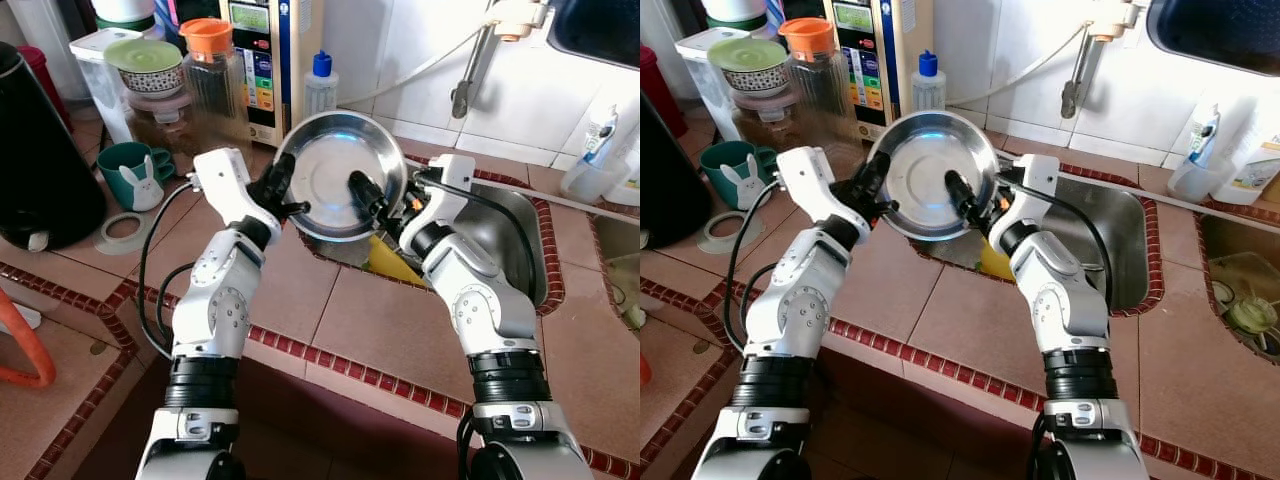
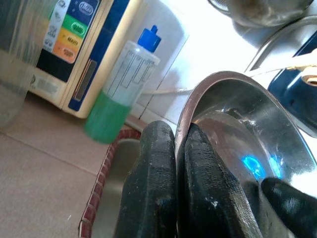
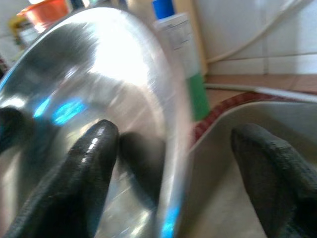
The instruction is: Kitchen organization
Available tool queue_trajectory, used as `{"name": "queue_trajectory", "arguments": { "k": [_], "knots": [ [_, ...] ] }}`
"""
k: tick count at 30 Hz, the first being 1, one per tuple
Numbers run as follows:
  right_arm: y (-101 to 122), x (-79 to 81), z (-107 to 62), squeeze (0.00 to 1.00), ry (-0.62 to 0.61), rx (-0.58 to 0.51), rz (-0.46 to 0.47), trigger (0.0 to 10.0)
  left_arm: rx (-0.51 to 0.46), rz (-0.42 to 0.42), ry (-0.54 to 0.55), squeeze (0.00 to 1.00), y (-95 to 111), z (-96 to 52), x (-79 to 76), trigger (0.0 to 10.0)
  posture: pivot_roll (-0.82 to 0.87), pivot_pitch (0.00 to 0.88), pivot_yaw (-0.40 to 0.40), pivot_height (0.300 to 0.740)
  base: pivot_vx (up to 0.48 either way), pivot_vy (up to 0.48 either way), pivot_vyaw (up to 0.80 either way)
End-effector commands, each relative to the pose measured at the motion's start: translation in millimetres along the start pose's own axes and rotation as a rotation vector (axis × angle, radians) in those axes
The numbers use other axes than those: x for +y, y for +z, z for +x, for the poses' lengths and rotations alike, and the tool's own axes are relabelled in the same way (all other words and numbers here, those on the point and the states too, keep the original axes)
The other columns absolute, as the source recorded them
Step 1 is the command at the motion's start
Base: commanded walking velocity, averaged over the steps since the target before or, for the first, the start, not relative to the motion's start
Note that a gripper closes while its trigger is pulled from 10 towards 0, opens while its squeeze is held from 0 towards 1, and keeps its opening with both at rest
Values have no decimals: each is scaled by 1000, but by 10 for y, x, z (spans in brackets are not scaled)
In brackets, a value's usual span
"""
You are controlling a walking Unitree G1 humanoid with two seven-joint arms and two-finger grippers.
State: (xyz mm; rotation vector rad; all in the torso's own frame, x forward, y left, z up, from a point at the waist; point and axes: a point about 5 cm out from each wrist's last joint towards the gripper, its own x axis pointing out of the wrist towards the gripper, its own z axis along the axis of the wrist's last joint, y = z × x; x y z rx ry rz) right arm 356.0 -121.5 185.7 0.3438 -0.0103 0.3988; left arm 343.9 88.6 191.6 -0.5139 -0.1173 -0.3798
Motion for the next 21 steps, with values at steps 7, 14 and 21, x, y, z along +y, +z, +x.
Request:
{"name": "queue_trajectory", "arguments": {
  "k": [7,14,21],
  "knots": [
    [91,-66,13,0,-40,-40,-1,0,-4,23,-35,0,29,-3,-54,0,158,0,-12,740,0,0,0],
    [98,-79,10,0,-51,-48,4,0,4,26,-35,0,8,-9,-58,0,155,0,-8,740,0,0,0],
    [99,-85,5,0,-55,-53,11,0,13,33,-27,0,-10,-14,-48,0,154,0,-9,740,0,0,0]
  ]
}}
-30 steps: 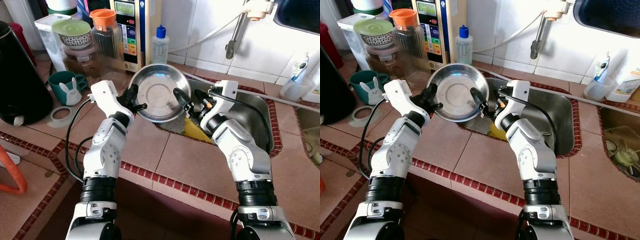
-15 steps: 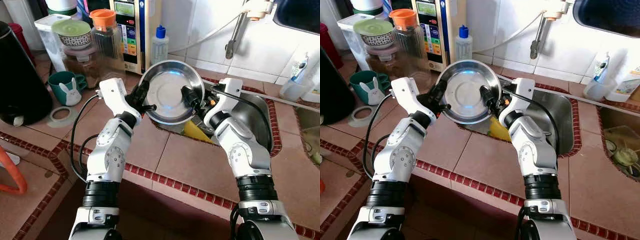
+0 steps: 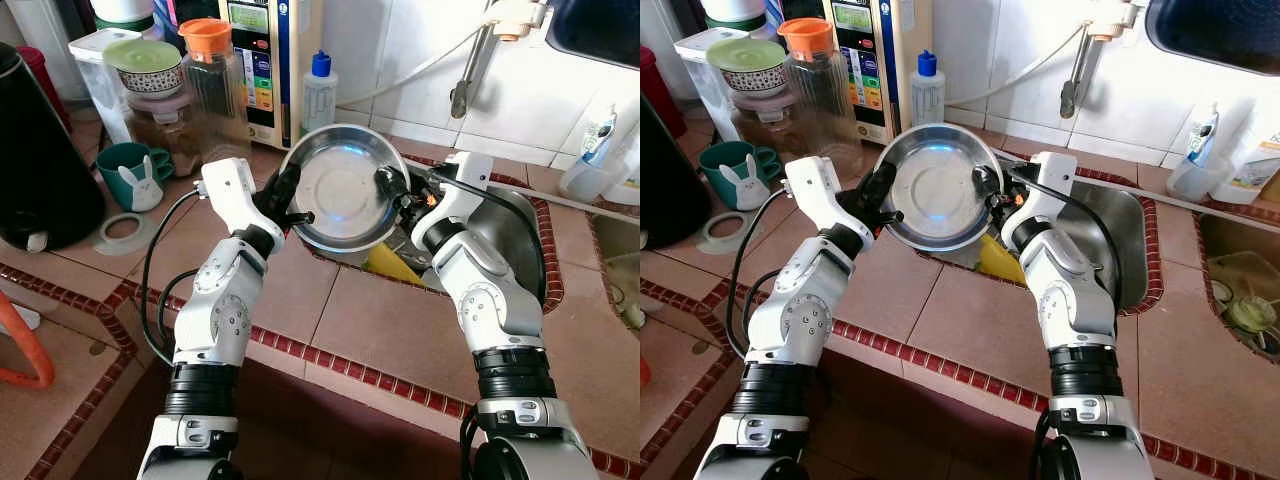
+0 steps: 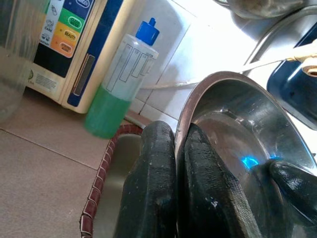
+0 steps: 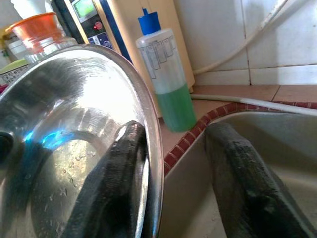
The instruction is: Kitchen organization
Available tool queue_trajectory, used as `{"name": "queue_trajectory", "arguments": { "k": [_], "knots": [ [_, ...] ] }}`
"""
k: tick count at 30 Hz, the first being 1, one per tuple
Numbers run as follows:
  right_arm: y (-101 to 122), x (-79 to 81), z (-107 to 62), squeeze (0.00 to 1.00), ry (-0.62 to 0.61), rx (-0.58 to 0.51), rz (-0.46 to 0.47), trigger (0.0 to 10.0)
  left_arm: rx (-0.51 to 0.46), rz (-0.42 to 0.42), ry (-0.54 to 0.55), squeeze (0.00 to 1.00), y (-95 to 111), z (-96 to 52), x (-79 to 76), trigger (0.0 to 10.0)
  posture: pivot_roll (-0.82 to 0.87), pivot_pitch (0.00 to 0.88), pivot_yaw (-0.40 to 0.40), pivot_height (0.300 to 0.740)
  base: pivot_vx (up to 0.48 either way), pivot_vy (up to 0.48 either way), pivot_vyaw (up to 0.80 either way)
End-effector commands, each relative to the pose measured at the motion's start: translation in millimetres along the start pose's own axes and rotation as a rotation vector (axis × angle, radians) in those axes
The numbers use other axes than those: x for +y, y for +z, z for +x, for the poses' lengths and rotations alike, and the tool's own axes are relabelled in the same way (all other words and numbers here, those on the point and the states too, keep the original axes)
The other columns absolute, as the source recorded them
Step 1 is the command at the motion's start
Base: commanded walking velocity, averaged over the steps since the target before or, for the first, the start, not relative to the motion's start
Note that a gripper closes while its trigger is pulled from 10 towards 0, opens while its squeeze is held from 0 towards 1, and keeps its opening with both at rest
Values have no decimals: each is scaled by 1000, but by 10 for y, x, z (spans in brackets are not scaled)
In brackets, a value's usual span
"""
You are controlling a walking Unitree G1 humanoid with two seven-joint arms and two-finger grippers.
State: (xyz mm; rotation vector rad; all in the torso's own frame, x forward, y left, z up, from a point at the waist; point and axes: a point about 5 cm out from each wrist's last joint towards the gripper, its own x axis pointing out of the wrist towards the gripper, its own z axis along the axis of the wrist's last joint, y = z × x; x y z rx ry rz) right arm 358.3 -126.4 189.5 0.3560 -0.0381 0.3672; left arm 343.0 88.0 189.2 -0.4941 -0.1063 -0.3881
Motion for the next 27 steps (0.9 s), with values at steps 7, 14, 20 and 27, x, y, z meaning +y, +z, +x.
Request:
{"name": "queue_trajectory", "arguments": {
  "k": [7,14,20,27],
  "knots": [
    [44,-67,-9,0,-35,-20,18,0,33,43,-49,0,-43,-10,-75,3569,153,0,-8,740,0,0,0],
    [36,-85,-19,0,-44,-18,27,0,46,55,-106,0,-59,-9,-153,10000,151,0,-5,740,0,0,0],
    [34,-84,-18,0,-46,-18,27,0,50,79,-111,1000,-89,-20,-177,10000,150,0,-6,740,0,0,0],
    [31,-93,-14,0,-54,-20,32,0,55,70,-116,1000,-106,-37,-183,10000,153,0,-7,740,0,0,0]
  ]
}}
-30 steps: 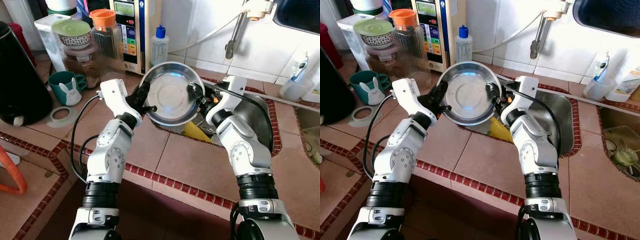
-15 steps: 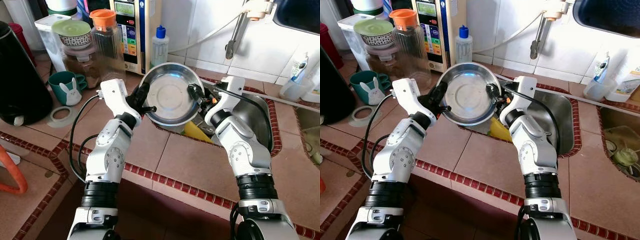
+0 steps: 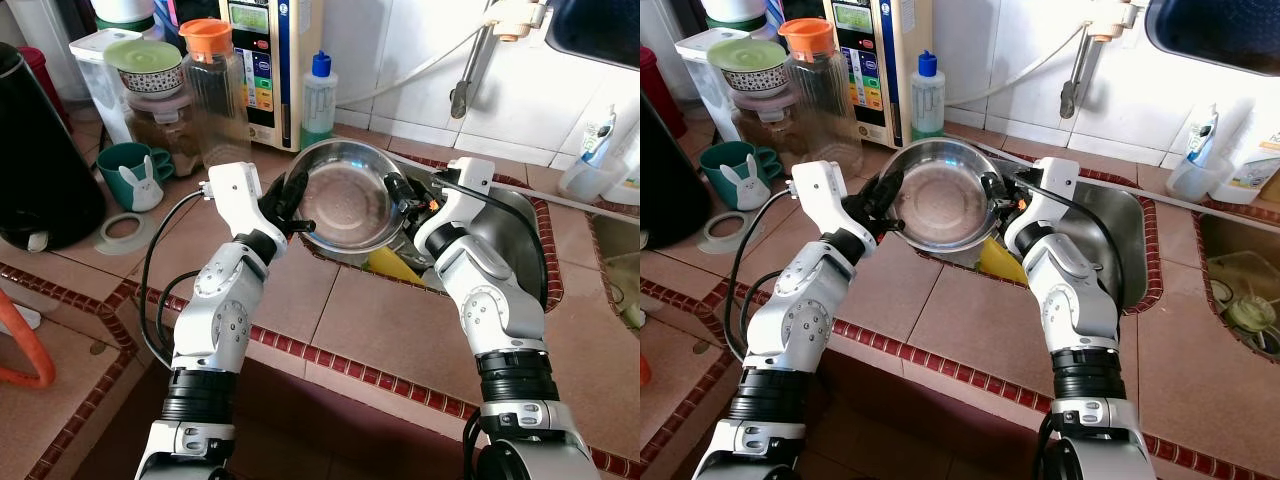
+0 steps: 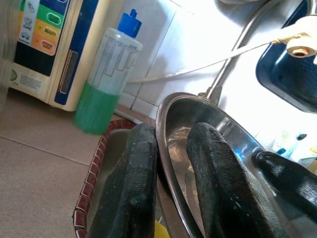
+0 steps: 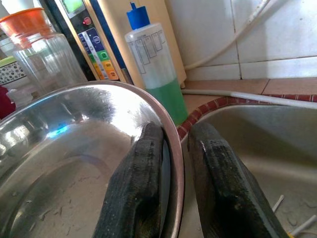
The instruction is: Kitchen organization
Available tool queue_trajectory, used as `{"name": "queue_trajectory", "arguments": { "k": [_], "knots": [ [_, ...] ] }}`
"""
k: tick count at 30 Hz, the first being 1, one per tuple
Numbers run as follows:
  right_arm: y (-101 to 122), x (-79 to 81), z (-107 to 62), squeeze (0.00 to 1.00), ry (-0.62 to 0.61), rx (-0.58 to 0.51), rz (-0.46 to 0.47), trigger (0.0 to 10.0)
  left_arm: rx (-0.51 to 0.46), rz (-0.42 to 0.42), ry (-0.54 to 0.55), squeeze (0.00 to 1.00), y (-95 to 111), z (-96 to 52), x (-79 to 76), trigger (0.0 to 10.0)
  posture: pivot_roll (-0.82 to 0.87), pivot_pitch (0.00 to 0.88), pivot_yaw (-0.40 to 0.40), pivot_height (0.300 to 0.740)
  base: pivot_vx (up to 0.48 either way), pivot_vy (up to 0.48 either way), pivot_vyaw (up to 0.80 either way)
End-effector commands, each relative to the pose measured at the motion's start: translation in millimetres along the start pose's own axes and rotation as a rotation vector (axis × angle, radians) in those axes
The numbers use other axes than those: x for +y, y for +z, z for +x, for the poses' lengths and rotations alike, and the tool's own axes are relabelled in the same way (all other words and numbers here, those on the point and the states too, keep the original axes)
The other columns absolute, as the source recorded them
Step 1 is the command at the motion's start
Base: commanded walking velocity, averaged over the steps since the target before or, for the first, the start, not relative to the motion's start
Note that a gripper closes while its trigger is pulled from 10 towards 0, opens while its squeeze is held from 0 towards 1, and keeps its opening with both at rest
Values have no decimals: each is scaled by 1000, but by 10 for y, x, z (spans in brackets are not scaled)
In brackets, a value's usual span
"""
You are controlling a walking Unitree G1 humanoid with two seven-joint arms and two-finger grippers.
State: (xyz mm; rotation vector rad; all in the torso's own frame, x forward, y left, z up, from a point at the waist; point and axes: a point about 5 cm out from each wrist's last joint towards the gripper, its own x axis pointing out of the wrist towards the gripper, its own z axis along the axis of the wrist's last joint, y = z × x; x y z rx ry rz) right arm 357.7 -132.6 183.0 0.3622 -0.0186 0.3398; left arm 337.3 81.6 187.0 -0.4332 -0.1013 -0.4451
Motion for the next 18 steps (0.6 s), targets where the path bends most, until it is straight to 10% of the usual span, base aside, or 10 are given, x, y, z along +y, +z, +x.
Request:
{"name": "queue_trajectory", "arguments": {
  "k": [1,18],
  "knots": [
    [71,-17,19,0,-24,-32,24,0,24,17,-62,1000,-51,7,-122,10000,153,0,-7,740,0,0,0],
    [35,-28,21,0,-27,-13,37,0,25,35,-43,1000,-59,-17,-93,10000,156,0,-13,740,0,0,0]
  ]
}}
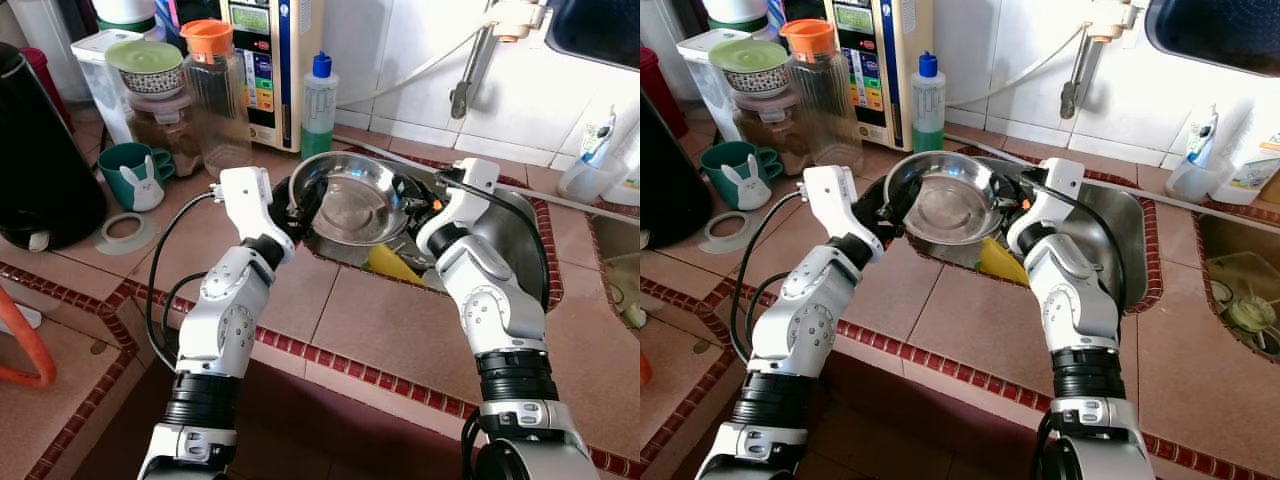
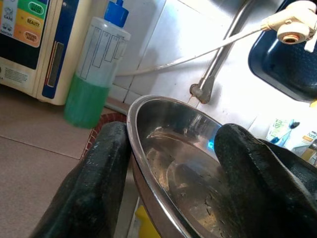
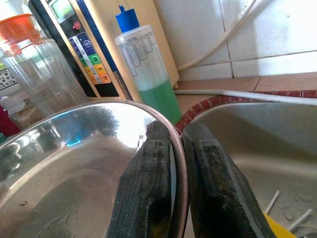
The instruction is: Kitchen organization
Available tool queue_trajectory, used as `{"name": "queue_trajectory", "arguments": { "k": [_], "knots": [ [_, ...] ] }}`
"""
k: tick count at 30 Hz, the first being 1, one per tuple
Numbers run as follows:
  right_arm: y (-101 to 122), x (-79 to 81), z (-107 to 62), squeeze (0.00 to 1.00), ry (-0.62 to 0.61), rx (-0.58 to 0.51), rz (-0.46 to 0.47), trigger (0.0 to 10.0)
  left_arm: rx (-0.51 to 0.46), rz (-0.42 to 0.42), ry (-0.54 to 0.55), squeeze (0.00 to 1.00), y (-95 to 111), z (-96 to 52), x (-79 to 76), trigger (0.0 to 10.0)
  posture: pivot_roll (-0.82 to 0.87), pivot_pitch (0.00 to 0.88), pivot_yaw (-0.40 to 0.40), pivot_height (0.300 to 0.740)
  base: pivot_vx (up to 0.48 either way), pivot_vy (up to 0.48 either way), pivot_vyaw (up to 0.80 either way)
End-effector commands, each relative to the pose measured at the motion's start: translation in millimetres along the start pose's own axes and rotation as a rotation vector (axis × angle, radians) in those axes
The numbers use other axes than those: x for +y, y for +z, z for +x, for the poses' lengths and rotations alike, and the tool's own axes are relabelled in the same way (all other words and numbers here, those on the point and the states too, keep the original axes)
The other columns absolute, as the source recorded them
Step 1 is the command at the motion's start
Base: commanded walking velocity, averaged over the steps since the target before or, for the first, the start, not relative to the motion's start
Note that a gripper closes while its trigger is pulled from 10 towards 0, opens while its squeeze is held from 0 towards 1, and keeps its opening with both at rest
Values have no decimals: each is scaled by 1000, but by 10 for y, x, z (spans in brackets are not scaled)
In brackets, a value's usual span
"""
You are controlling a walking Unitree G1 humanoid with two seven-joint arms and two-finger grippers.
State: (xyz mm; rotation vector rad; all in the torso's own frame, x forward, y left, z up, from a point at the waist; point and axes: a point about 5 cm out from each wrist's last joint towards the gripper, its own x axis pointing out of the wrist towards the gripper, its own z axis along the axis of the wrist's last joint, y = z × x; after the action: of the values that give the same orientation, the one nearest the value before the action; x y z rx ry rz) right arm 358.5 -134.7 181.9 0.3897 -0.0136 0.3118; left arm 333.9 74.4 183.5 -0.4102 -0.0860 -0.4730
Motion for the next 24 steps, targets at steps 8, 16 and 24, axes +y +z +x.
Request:
{"name": "queue_trajectory", "arguments": {
  "k": [8,16,24],
  "knots": [
    [38,2,32,0,0,-6,20,0,-4,30,-11,1000,12,-3,-27,10000,157,0,-15,740,0,0,0],
    [156,-39,95,0,-54,-81,23,0,19,69,28,0,-34,-46,42,10000,164,0,-16,740,0,0,0],
    [247,-135,132,0,-138,-141,-3,0,23,93,44,0,-37,-69,70,10000,174,0,-18,740,0,0,0]
  ]
}}
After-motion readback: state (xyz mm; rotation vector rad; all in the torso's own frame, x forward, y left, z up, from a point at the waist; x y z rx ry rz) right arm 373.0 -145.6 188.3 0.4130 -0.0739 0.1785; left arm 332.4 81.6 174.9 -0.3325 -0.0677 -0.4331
